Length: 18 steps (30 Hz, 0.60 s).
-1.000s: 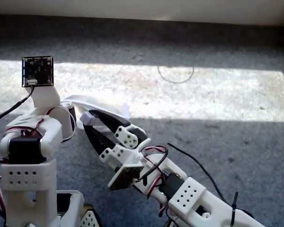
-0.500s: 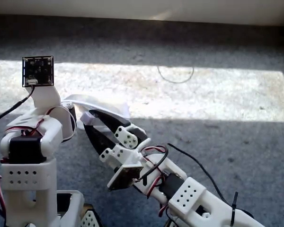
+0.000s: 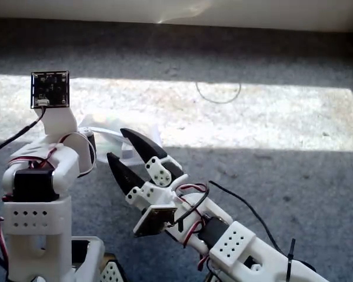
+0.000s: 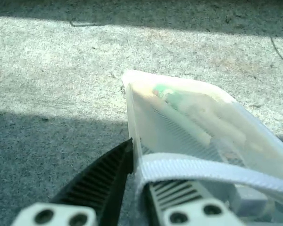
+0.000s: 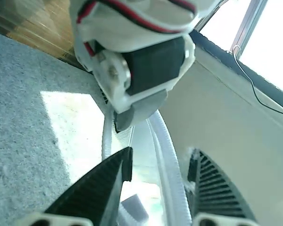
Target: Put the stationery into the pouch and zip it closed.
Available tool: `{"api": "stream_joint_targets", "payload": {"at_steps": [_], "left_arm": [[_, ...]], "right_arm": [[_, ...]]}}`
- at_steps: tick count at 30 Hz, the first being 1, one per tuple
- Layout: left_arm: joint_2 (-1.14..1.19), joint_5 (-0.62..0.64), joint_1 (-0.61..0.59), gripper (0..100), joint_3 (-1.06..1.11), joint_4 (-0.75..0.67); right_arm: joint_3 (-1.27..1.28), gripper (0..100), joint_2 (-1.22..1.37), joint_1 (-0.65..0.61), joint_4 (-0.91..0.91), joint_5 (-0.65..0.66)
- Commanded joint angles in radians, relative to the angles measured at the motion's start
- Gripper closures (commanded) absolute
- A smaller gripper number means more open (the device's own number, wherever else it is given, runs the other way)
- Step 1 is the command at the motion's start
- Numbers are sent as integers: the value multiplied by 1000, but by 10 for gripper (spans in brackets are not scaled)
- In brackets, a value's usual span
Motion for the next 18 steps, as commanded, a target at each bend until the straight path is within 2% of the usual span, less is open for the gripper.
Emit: {"api": "stream_joint_targets", "payload": {"at_steps": [1,4,8,14,16,18], "left_arm": [[-31,6,-19,992,-25,-12],[-31,9,-53,992,-27,-12],[-41,23,-77,992,-31,-12],[-31,46,-77,992,5,-97],[-31,46,-77,992,24,-120],[-31,46,-77,992,28,-123]], "right_arm": [[2,808,-2,5,2,12],[1,835,-2,5,-4,12],[-5,967,-2,39,-4,12],[2,987,-193,93,5,-21],[-1,987,-308,104,73,-87],[-8,987,-414,130,243,-146]]}}
